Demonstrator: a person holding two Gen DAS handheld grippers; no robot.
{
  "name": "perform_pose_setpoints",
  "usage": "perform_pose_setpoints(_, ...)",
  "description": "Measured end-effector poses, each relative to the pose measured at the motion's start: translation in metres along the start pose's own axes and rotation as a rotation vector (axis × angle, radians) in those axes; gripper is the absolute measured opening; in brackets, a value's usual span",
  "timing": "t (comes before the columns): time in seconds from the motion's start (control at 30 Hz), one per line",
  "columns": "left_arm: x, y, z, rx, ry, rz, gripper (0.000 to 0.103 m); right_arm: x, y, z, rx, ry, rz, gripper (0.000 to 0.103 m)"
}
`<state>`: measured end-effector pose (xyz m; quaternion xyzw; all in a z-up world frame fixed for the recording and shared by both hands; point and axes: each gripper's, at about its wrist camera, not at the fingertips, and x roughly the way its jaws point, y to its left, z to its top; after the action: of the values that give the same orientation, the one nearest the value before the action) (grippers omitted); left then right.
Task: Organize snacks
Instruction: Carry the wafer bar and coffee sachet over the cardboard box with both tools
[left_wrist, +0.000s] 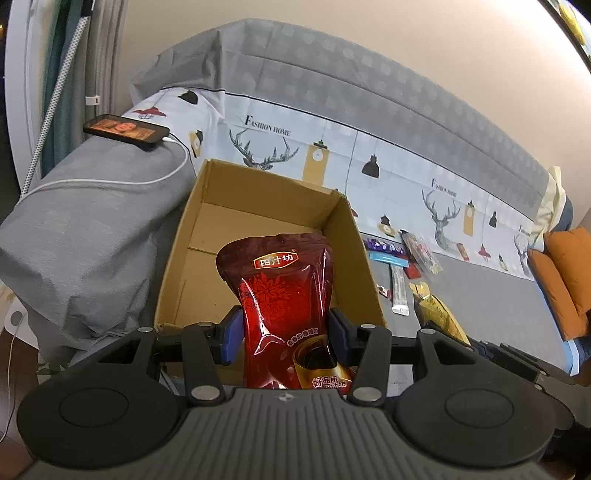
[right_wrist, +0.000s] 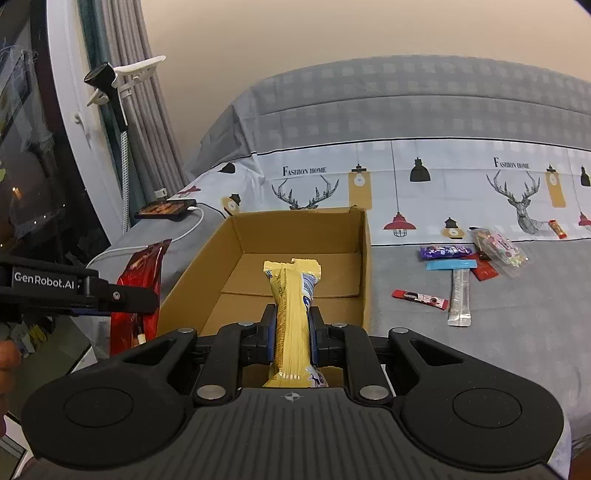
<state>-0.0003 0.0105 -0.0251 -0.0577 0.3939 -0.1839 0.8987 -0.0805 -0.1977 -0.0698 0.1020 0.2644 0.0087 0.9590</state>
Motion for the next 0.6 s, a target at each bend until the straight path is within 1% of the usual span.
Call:
perform_pose_setpoints(0.27, 0.001, 0.007, 0.001, -0.014, -0.001, 0.003, 0.053, 0.003, 0.009, 0.001, -0.027, 0.01, 0.003, 0.018)
perform_pose_setpoints(0.6, 0.005, 0.009, 0.002, -0.022, 0.005, 0.01, 0.053, 0.011, 0.007, 0.001, -0.025, 0.032, -0.003, 0.018)
